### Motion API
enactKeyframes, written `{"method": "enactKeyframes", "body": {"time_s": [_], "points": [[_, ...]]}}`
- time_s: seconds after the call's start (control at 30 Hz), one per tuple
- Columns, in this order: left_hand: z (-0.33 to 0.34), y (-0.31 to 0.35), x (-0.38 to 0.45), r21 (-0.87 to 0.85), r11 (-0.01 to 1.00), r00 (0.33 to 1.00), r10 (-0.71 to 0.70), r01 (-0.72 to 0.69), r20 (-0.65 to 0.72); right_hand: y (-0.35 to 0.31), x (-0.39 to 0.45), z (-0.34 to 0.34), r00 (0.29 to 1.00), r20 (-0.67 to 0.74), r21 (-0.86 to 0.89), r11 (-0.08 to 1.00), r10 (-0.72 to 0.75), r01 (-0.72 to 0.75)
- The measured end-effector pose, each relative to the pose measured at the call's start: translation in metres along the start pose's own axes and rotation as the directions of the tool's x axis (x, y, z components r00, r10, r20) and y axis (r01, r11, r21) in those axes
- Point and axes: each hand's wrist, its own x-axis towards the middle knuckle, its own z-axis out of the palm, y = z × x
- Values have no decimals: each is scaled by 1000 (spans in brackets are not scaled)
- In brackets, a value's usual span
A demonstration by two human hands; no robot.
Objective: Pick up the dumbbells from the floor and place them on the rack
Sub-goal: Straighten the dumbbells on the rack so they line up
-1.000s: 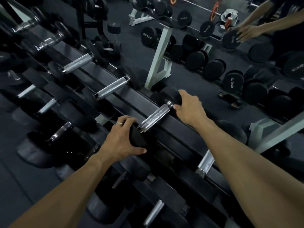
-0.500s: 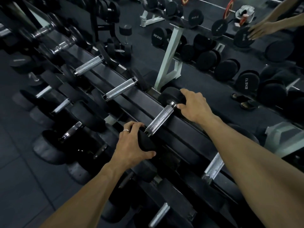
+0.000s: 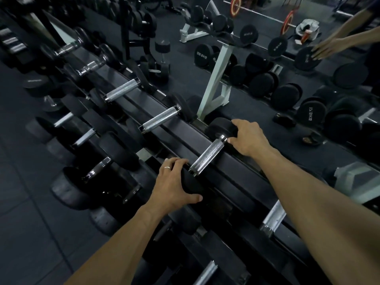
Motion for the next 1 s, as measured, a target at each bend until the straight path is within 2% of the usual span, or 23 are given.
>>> {"method": "enactKeyframes", "body": {"time_s": [0.13, 0.23, 0.3, 0.37, 0.47, 0.57, 0.67, 0.77, 1.0], "points": [[-29, -10, 5, 59, 993, 994, 95, -98, 55, -32, 10, 4, 992, -71, -121, 988, -108, 99], [-67, -31, 24, 99, 990, 989, 113, -103, -93, -70, 26, 13, 978, -124, -72, 984, -169, 161], [-92, -48, 42, 139, 986, 973, 123, -97, -197, -91, 41, 22, 982, -104, -46, 987, -155, 151], [-111, -66, 60, 227, 969, 962, 149, -96, -228, -104, 57, 31, 990, -70, -18, 993, -120, 119], [-129, -86, 84, 287, 954, 975, 140, -86, -174, -116, 80, 43, 997, -28, 38, 996, -77, 78], [-138, -103, 107, 226, 971, 994, 95, -79, -57, -124, 95, 49, 999, 28, 130, 991, -30, 26], [-144, -116, 123, 178, 977, 992, 115, -121, 43, -125, 106, 56, 998, 53, 150, 988, 18, -26], [-146, -127, 132, 176, 972, 987, 143, -154, 76, -125, 111, 62, 999, 11, 112, 993, 32, -33], [-142, -127, 137, 122, 987, 994, 97, -103, 51, -127, 121, 62, 1000, -7, 61, 998, 9, -9]]}}
